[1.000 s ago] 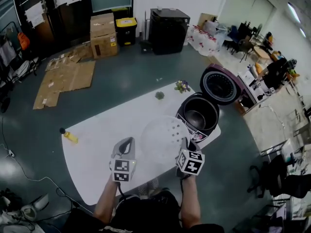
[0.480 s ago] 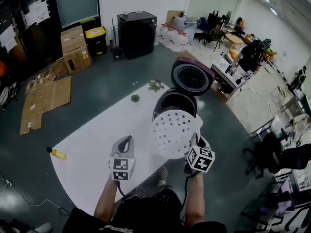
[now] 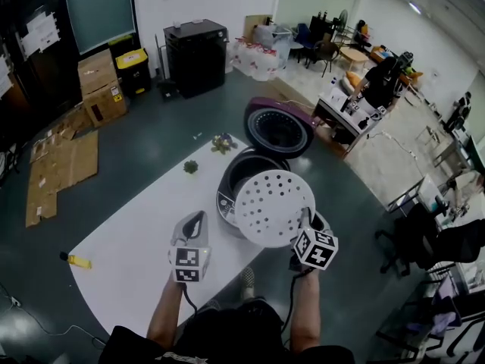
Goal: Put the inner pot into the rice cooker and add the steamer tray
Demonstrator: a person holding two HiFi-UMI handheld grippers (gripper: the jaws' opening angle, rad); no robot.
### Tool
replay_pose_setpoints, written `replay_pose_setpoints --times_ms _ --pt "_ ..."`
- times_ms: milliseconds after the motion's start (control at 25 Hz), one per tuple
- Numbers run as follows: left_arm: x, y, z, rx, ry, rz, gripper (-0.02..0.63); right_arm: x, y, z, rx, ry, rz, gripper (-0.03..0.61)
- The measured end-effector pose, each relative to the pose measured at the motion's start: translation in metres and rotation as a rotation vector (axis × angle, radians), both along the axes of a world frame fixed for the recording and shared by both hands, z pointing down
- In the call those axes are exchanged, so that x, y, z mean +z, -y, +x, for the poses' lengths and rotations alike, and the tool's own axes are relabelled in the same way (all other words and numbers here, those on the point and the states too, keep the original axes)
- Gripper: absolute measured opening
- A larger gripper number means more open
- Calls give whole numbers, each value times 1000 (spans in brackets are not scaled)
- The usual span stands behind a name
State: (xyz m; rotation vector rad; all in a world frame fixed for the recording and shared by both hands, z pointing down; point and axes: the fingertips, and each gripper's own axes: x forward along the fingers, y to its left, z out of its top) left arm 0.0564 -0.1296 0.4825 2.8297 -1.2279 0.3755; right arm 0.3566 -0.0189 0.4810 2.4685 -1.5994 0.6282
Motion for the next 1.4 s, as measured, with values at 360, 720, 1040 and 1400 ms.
replay_pose_setpoints --times_ms 360,720,1040,1400 --pt "4 50 36 -36 24 -7 11 15 70 34 -51 39 -12 14" --pt "15 78 41 -97 50 -40 11 34 124 43 -112 72 -57 14" --pt "37 96 39 -158 71 -93 11 70 160 50 -156 87 -148 14" --pt "62 105 38 -196 101 -153 11 113 179 46 -196 131 -271 17"
